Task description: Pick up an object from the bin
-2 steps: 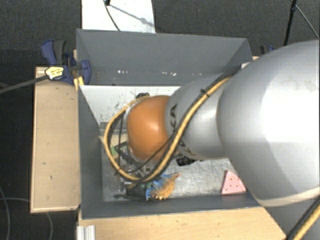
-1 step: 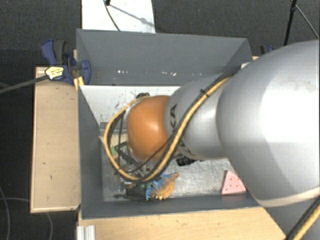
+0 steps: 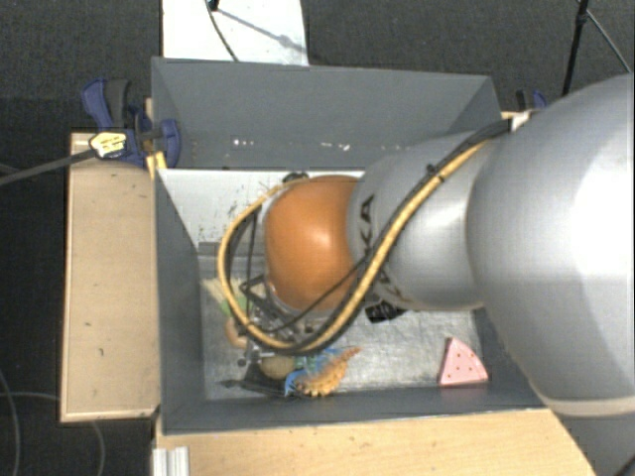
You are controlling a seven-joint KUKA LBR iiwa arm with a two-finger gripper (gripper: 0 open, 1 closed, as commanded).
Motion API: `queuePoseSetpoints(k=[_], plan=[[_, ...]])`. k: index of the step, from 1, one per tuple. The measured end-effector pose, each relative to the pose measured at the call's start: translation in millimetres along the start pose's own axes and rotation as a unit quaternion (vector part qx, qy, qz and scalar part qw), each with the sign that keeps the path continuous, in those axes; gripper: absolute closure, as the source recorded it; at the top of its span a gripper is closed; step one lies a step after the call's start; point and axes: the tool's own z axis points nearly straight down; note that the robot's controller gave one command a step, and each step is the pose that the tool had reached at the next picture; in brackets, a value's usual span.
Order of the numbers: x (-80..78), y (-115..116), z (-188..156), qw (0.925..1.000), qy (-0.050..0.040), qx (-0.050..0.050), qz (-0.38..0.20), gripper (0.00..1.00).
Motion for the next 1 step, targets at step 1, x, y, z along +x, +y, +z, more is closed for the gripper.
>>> queuePoseSetpoints(k=[1], plan=[[-2.1, 1.1, -65.5, 0.9998, 0.0025, 0.002, -0.021, 1.0]])
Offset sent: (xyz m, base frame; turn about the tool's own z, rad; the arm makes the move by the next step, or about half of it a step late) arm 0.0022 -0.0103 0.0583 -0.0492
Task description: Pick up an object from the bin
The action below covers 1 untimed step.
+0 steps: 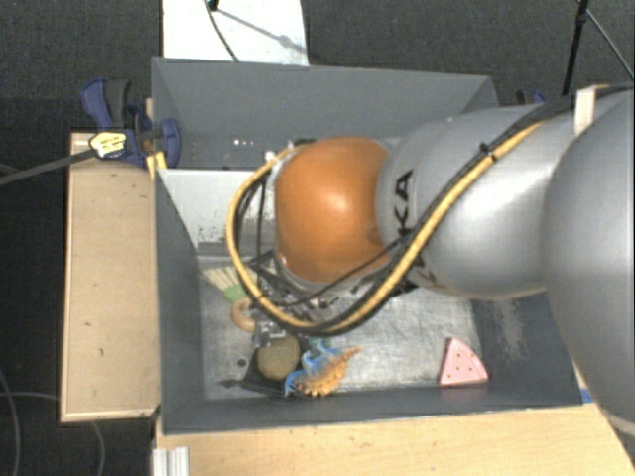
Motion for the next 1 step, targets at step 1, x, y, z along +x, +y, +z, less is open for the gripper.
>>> queuePoseSetpoints(k=[1], plan=[[-1.3, -0.9, -45.6, 1.0, -0.0037, -0.002, -0.001, 1.0]])
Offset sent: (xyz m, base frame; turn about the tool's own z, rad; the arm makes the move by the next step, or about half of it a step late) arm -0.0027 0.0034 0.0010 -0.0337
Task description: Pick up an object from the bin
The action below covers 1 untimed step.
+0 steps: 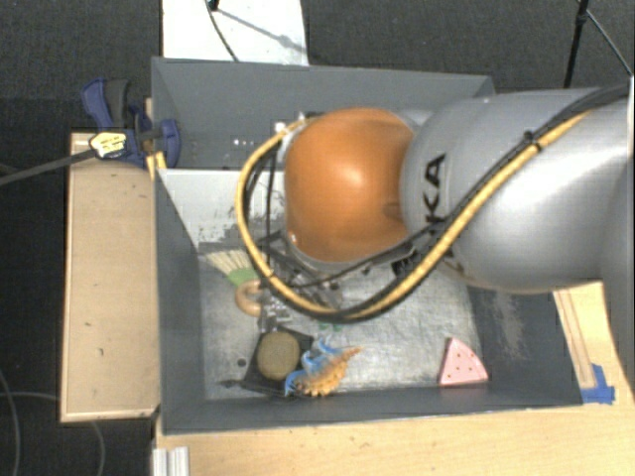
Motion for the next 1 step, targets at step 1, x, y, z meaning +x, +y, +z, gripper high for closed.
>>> queuePoseSetpoints(k=[1], plan=[[1.8, 2.5, 26.8, 1.0, -0.0002, 0.0, -0.008, 1.0]])
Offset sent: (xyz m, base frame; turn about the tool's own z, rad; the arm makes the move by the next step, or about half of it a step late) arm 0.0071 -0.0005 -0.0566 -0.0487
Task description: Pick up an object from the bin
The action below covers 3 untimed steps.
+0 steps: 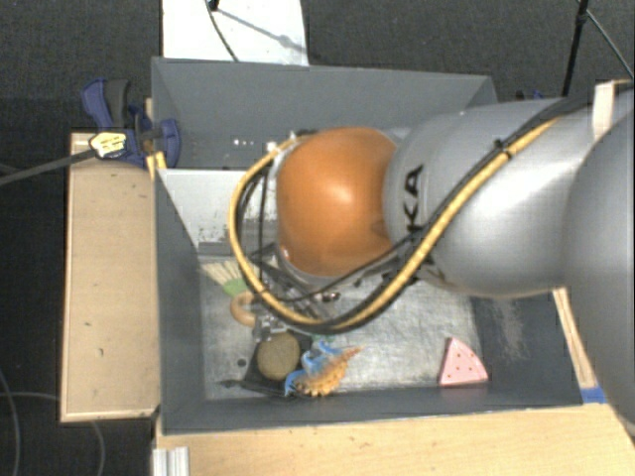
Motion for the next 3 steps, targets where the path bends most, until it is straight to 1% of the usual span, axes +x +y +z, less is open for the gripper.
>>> queuePoseSetpoints(k=[1, 2, 3], plan=[[-8.9, -4, 31, 0.9999, 0.0028, 0.001, -0.016, 1.0], [-2.7, -2, 20, 0.9994, 0.0016, 0.001, -0.033, 1.0], [-4.6, -1, 17, 0.9995, 0.0005, 0.0, -0.032, 1.0]])
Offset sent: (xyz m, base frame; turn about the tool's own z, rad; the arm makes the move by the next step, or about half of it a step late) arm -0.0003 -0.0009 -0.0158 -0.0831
